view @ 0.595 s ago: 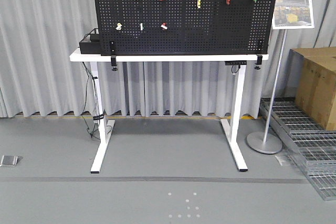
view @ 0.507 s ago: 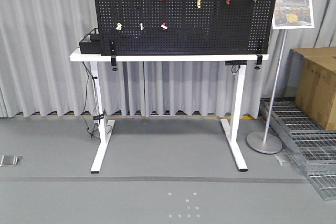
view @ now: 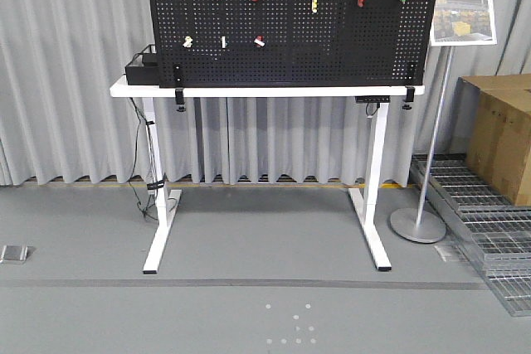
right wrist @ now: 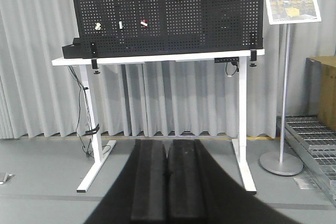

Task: Rotate knob clockwise with right arm
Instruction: 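Drive the base forward up to the black pegboard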

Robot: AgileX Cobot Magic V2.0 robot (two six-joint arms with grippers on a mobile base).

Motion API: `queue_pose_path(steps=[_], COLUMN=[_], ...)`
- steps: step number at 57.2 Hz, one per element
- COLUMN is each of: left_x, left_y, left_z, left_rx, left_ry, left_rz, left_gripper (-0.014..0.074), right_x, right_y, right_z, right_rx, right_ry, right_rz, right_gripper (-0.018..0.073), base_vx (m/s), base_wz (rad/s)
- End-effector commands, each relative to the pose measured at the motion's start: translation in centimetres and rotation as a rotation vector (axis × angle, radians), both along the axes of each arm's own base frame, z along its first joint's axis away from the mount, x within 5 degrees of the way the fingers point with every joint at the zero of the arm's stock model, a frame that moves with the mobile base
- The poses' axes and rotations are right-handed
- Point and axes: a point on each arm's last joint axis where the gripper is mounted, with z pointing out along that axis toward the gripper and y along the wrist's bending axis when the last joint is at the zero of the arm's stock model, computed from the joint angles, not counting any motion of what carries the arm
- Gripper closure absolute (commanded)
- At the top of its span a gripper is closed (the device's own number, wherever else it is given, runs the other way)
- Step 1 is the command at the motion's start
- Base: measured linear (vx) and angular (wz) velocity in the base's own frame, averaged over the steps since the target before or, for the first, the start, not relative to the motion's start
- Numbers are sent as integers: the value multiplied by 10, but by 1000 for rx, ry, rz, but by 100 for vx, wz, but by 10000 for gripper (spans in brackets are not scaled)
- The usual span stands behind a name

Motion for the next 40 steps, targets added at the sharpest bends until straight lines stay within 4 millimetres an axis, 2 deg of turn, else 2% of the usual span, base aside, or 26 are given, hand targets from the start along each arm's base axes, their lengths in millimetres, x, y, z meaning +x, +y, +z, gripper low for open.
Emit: queue_pose_path(steps=[1, 40], left_x=[0, 0], left_y=[1, 1], left_z=[3, 3], left_rx=[-16, -16], left_ry=[-68, -68], left_rz=[11, 11], left_gripper=[603, 603], right_x=[-1, -1], right_y=[0, 0], right_z=[6, 6], right_rx=[-6, -6], right_ry=[-85, -85], right_rz=[-4, -4], right_gripper=[568, 568], base_vx=[0, 7], base_wz=[-1, -2])
